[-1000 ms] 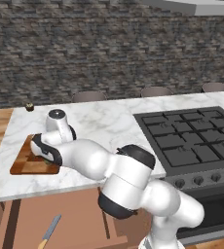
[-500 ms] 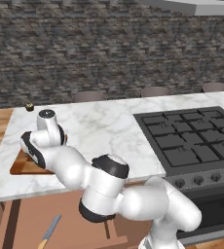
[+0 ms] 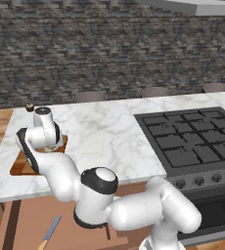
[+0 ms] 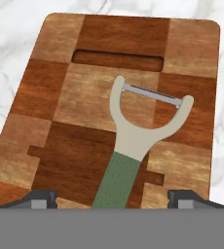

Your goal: Open the drawer on the left and place the cutting tools on the cutting board.

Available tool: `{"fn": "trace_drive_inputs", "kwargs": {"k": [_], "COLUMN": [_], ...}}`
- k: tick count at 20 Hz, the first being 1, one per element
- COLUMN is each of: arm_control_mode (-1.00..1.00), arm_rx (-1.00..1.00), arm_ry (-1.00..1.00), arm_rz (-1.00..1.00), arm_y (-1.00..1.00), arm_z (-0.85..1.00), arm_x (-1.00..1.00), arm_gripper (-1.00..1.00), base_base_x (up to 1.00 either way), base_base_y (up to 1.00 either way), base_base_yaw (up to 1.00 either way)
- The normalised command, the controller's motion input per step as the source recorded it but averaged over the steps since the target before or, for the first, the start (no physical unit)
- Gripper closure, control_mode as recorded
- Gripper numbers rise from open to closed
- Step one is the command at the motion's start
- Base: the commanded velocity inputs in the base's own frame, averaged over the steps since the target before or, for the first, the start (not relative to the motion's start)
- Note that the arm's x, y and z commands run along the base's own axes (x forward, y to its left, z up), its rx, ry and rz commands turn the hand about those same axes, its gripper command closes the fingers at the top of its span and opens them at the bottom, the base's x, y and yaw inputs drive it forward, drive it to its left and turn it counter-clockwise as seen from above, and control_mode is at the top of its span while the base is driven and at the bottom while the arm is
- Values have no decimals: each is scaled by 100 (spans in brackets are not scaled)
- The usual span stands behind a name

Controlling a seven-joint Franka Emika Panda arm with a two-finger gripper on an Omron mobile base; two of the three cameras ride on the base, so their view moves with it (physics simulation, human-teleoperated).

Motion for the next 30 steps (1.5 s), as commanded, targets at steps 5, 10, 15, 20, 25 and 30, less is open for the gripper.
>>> {"fn": "trace_drive_inputs", "kwargs": {"k": [5,10,15,20,25,30], "arm_control_mode": [-100,-100,-100,-100,-100,-100], "arm_rx": [0,1,8,13,27,23], "arm_ry": [-2,-15,-15,-15,-12,0], "arm_rz": [0,0,0,0,2,0], "arm_y": [-12,-87,-100,-99,-50,5], "arm_z": [-8,-1,0,0,34,78], "arm_x": [-59,-100,-100,-89,-36,-21], "arm_gripper": [-100,-100,-100,-100,-100,-100], "base_base_x": [0,0,0,0,0,0], "base_base_y": [0,0,0,0,0,0], "base_base_yaw": [0,0,0,0,0,0]}}
